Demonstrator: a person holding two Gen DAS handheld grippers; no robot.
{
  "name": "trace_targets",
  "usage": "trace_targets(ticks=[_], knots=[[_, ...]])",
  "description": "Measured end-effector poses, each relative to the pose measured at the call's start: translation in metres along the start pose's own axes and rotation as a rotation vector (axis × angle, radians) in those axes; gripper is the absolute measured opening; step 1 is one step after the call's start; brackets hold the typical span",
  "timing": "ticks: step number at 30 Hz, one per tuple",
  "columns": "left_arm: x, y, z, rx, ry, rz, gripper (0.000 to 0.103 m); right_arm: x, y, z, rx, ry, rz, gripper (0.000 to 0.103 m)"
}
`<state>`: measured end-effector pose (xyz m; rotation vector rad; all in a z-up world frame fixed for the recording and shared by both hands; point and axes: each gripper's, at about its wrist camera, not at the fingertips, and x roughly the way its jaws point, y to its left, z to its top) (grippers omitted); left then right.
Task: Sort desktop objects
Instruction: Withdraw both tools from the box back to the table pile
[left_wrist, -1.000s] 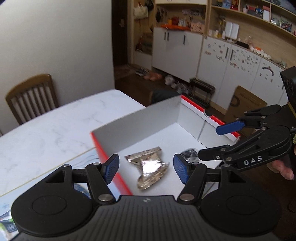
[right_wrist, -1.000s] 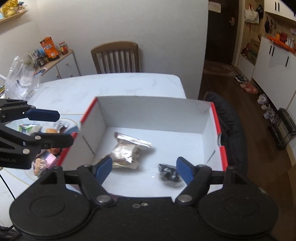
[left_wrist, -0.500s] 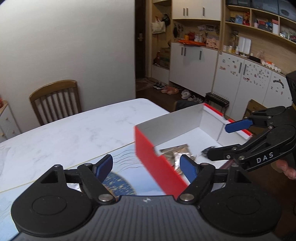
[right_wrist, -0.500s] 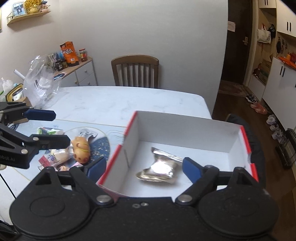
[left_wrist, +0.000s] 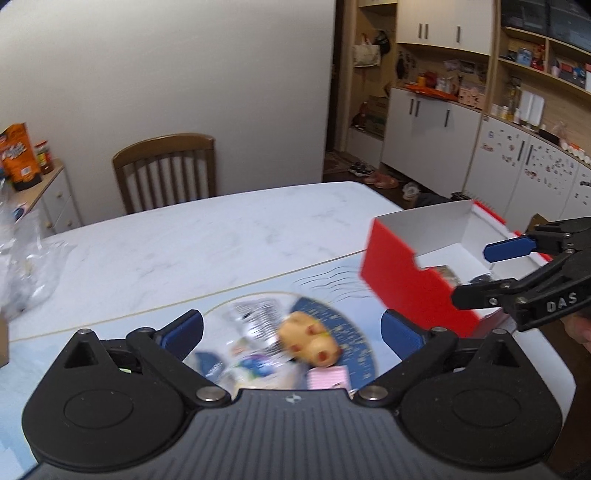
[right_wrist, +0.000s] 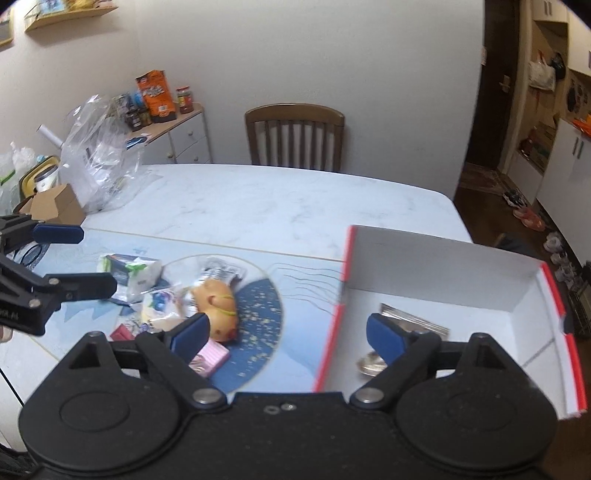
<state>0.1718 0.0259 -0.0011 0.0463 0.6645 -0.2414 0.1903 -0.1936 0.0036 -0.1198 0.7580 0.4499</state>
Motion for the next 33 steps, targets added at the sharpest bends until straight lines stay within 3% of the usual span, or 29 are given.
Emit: trace_targets(ticks=[10,18,28,33], knots=[[0.000,0.062,-0.022,-0.054,0.009,0.064,0.103,0.033,0.039,0.007,0.010,-0.005,-0.012,0.103],[0.008,0.099,-0.038,-0.093,0.038,0.114,0.103,0.061,0.061,0.011,0.008,0.012,-0.025,0.103],[0.029,0.131,-0.049,-0.126,0.072,0.161,0.103,0.085,0.071,0.015,-0.009,0.033,-0.059,0.103],[0.053,0.135,-0.051,-0.097,0.094,0.147,0.103,0.100,0.069,0.014,-0.008,0.053,-0.075,0.102]])
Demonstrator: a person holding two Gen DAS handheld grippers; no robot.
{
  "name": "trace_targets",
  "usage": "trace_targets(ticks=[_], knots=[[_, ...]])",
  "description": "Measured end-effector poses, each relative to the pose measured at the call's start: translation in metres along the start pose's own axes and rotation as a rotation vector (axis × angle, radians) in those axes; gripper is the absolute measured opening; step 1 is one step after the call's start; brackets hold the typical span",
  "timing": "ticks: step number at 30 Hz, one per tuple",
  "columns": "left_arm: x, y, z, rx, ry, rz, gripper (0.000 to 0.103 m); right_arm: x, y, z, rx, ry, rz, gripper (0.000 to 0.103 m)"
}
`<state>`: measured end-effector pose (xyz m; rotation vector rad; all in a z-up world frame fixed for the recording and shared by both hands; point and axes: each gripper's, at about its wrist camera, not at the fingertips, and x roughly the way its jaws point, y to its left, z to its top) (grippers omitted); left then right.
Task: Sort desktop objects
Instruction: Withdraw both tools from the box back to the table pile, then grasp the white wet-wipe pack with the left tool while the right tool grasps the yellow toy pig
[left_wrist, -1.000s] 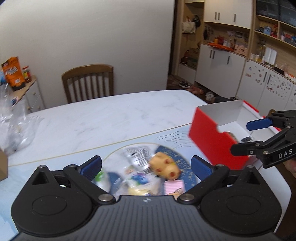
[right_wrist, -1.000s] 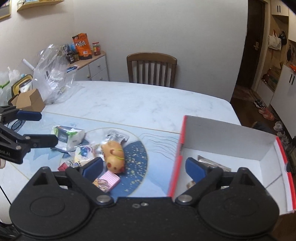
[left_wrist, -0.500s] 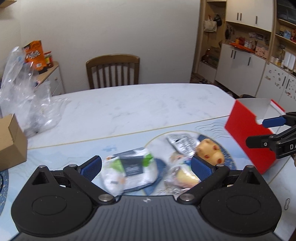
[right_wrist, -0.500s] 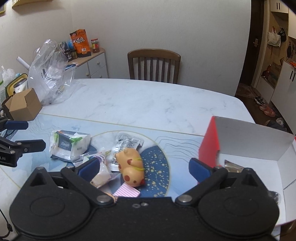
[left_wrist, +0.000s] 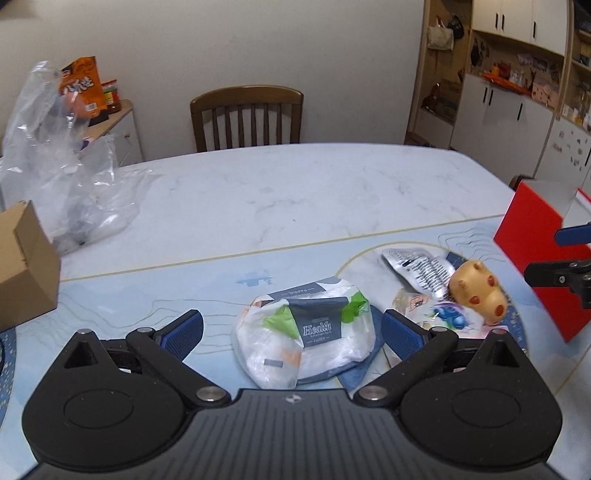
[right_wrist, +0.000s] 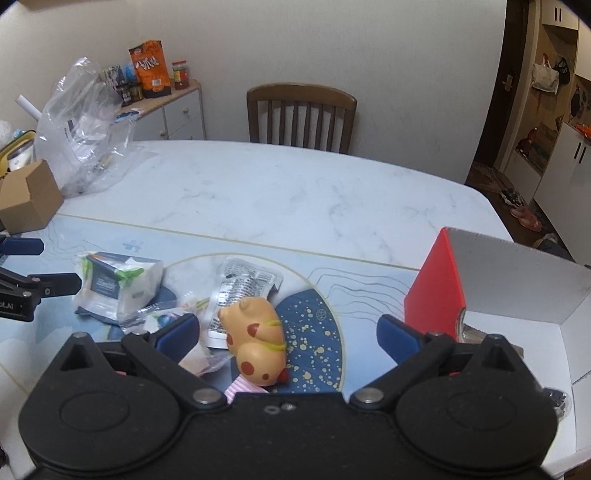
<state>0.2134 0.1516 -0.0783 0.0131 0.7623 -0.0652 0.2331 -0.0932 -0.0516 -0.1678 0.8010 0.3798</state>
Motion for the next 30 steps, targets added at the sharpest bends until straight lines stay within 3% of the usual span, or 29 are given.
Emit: trace_targets(ticks=[6,17,24,27,30], knots=[[0.024,0.000,-0.007,0.052,0.022,-0.016,0.103,0.018,0.000,-0.003,-0.012,0.038,0.009,0.101],[0.048,0.028,-0.011,0.244,0.014,-0.225,0.103,0.040,0.008,-0.001,-0.039,0.083,0.045,0.097],[0.061,0.034,-0.011,0.339,0.000,-0.299,0.103,0.053,0.011,-0.001,-0.029,0.115,0.049,0.095],[0.069,0.035,-0.011,0.367,0.015,-0.329,0.103,0.059,0.009,-0.001,-0.012,0.134,0.054,0.087],[0.074,0.035,-0.011,0.370,0.028,-0.351,0.103,0.064,0.006,-0.002,0.014,0.152,0.065,0.085]])
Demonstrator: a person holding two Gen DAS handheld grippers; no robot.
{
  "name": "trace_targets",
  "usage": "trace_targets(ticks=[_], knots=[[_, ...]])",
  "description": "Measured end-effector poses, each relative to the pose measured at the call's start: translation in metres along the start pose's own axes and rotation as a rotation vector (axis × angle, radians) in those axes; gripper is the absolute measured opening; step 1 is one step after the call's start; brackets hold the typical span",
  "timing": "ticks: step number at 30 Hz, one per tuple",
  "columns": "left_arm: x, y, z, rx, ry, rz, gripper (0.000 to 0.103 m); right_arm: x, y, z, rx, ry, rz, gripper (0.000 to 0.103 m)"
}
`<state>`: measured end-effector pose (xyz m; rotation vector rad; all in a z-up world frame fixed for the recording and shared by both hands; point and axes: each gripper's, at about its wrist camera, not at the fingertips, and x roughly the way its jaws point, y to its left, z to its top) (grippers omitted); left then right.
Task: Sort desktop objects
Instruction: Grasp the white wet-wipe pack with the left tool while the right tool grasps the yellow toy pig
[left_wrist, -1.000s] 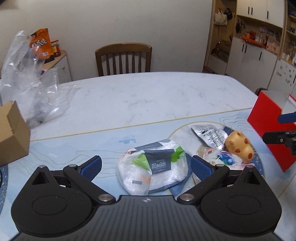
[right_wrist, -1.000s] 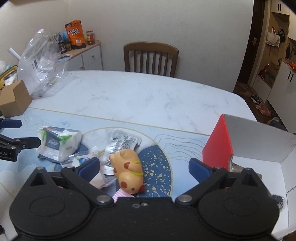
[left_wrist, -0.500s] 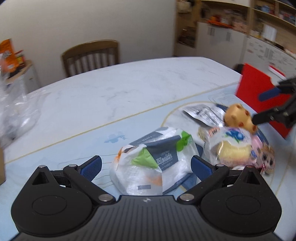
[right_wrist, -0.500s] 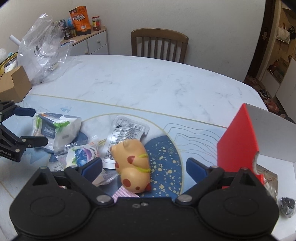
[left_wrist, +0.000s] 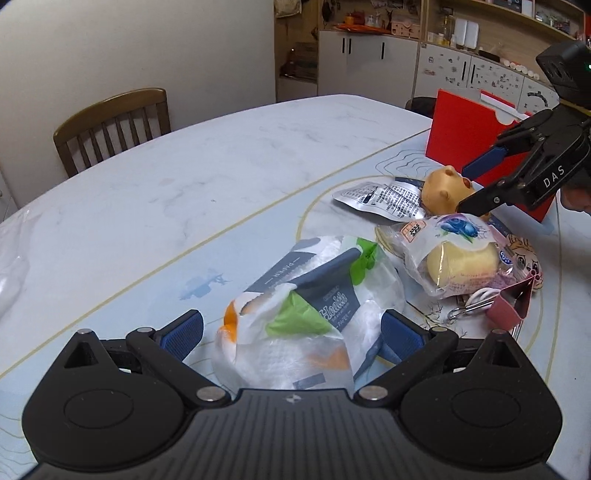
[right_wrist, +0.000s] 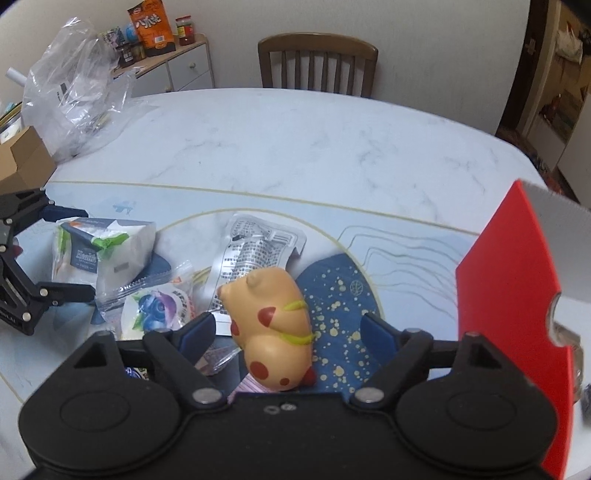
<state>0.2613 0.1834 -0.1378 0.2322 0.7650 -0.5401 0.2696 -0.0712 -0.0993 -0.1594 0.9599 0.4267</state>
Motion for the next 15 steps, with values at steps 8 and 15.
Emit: trace_targets(ticks=[8,15], knots=[[0.010,0.000,-0.003,0.005,0.009,-0.006,0.103,0.009,-0.004,0.000,0.026,0.021,0.005,0.077],[0.010,-0.003,-0.004,0.007,0.003,0.001,0.097,0.015,-0.005,-0.002,0.040,0.034,0.018,0.067]])
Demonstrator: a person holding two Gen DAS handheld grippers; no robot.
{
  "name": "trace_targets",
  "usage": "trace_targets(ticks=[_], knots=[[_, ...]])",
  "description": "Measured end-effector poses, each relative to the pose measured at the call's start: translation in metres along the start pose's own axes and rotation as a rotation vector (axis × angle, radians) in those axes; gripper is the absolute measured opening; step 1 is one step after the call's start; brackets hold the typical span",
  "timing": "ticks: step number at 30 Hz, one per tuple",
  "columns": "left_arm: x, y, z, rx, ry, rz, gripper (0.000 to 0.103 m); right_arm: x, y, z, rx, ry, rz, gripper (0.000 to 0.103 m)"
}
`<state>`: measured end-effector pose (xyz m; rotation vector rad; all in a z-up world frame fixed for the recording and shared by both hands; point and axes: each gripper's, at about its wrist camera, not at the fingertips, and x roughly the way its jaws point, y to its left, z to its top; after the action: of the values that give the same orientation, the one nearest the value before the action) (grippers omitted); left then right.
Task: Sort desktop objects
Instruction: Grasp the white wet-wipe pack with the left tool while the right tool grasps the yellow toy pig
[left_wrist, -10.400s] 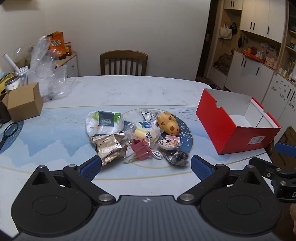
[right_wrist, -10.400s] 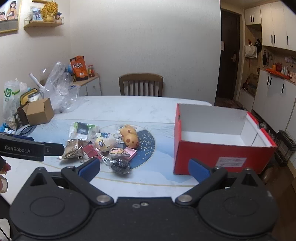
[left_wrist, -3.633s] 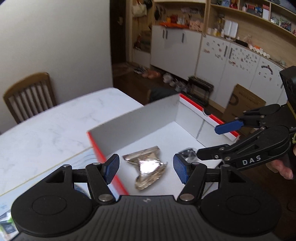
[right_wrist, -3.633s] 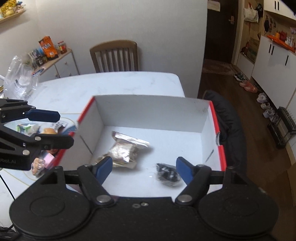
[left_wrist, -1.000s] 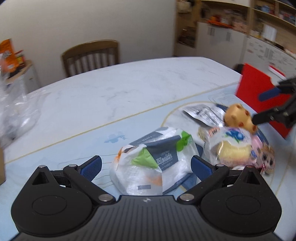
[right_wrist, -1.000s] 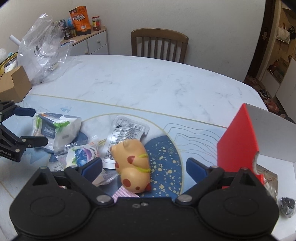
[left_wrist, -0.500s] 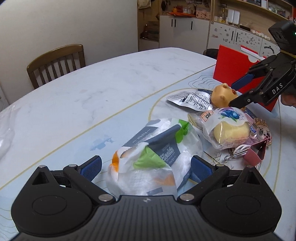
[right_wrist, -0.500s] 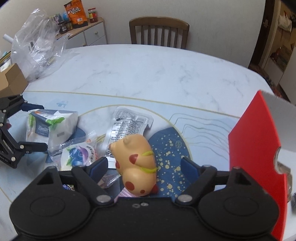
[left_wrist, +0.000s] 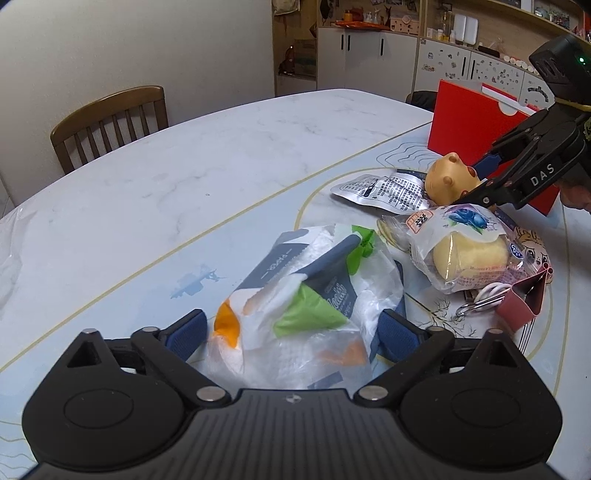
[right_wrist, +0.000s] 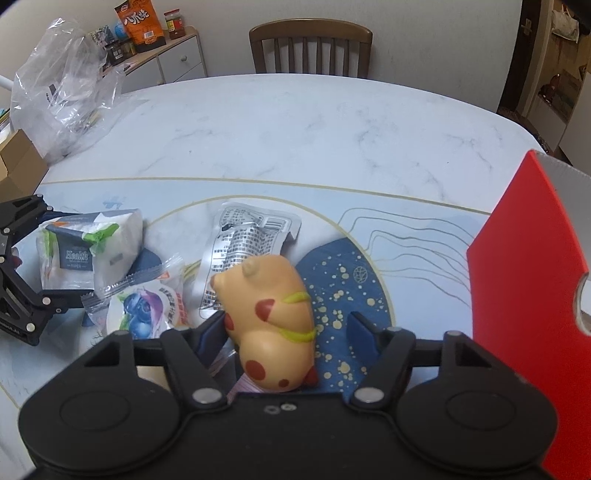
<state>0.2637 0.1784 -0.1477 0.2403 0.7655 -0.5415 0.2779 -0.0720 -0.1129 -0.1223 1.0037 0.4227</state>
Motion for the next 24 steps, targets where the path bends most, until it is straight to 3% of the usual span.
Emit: trace_targets(ticks=[6,10,14,24], knots=[[-0.002,-0.004,0.001,-0.001,-0.008,0.009,0.083,0.000,-0.001,0.001,0.014,-0.002,0.005,0.059],[-0.004,-0.005,0.002,-0.009,-0.010,0.018,0.076,-0.001,-0.001,0.001,0.016,-0.001,-0.004,0.049],[-0.006,-0.008,0.006,-0.011,-0.006,0.031,0.066,-0.002,-0.003,0.000,0.025,-0.002,-0.005,0.046],[-0.017,-0.016,0.012,-0.050,0.002,0.068,0.063,-0.014,-0.006,-0.002,0.028,-0.026,-0.027,0.044]])
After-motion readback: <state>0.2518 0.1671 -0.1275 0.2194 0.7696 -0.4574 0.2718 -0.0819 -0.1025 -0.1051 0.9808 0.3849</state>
